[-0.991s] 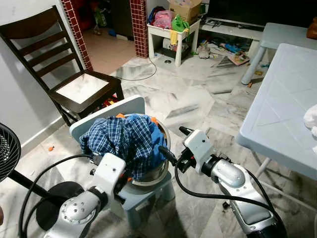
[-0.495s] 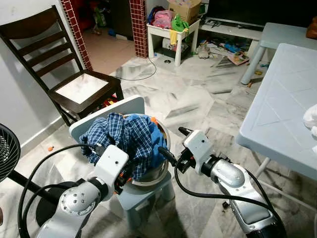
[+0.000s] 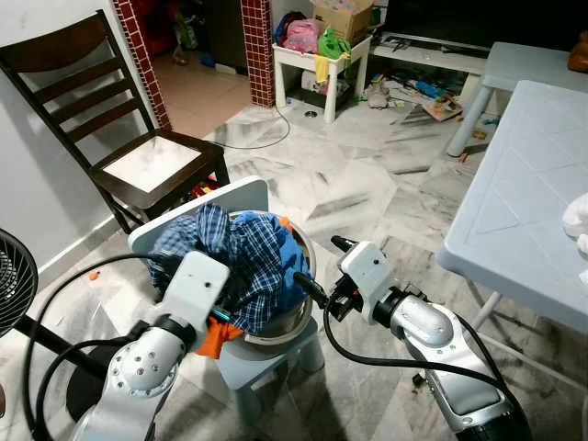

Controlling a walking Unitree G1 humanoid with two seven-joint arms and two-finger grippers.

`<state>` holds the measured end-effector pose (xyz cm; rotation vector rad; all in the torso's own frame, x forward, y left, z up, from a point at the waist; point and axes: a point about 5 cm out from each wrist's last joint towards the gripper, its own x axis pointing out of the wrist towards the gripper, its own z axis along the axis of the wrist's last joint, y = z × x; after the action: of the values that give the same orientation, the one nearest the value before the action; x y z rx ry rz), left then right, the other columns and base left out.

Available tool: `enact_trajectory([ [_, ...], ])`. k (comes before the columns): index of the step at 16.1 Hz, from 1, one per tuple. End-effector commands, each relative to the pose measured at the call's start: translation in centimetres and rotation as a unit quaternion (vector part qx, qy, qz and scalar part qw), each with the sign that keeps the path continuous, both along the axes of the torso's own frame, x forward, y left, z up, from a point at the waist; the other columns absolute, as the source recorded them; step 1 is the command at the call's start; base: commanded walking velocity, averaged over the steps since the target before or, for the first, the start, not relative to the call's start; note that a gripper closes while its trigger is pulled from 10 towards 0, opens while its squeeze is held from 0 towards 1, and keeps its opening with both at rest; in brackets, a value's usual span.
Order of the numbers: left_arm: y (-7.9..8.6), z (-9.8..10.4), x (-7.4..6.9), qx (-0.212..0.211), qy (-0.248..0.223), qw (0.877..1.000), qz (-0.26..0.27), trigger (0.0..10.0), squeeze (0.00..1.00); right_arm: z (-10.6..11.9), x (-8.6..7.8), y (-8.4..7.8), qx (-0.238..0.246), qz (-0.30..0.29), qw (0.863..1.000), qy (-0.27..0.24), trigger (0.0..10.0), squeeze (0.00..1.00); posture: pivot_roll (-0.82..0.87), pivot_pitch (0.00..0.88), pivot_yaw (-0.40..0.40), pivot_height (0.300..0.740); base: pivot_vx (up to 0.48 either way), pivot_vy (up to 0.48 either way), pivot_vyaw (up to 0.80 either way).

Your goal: Hang hanger

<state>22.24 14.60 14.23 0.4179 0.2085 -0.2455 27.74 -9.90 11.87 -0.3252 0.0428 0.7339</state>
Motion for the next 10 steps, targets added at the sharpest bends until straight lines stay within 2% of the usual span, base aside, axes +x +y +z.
enact_trajectory([
  [1, 0.0, -0.2, -0.2, 0.033, -0.023, 0.999, -0.01, 10.0, 1.0, 0.1, 0.1, 0.1, -0.001, 0.003, 1.0, -0.005, 10.0, 0.0, -0.01, 0.051, 0.04, 0.74, 0.0, 0.0, 0.0],
  [5, 0.0, -0.2, -0.2, 0.033, -0.023, 0.999, -0.01, 10.0, 1.0, 0.1, 0.1, 0.1, -0.001, 0.003, 1.0, -0.005, 10.0, 0.0, -0.01, 0.051, 0.04, 0.74, 0.0, 0.0, 0.0],
  [6, -0.1, -0.3, -0.3, 0.05, -0.033, 0.998, -0.028, 10.0, 1.0, 0.1, 0.1, 0.1, -0.001, 0.004, 1.0, -0.004, 10.0, 0.0, -0.01, 0.051, 0.04, 0.74, 0.0, 0.0, 0.0],
  [7, 0.1, -1.3, -0.5, 0.006, 0.011, 1.0, -0.002, 10.0, 1.0, 0.1, 0.2, 0.1, -0.002, 0.004, 1.0, -0.005, 10.0, 0.0, 0.0, 0.055, 0.033, 0.74, 0.0, 0.0, 0.0],
  [8, 0.5, -3.4, -1.1, -0.075, 0.102, 0.991, 0.044, 10.0, 1.0, 0.2, 0.3, 0.1, -0.004, 0.004, 1.0, -0.007, 10.0, 0.0, 0.0, 0.055, 0.033, 0.74, 0.0, 0.0, 0.0],
  [9, 0.4, -4.6, -1.4, -0.098, 0.155, 0.982, 0.051, 10.0, 0.95, 0.1, 0.3, 0.0, -0.005, 0.004, 1.0, -0.006, 10.0, 0.0, 0.0, 0.055, 0.033, 0.74, 0.0, 0.0, 0.0],
  [10, 0.1, -5.3, -1.7, -0.083, 0.177, 0.981, 0.02, 10.0, 0.65, 0.1, 0.3, 0.0, -0.005, 0.004, 1.0, -0.007, 10.0, 0.0, 0.0, 0.055, 0.033, 0.74, 0.0, 0.0, 0.0],
])
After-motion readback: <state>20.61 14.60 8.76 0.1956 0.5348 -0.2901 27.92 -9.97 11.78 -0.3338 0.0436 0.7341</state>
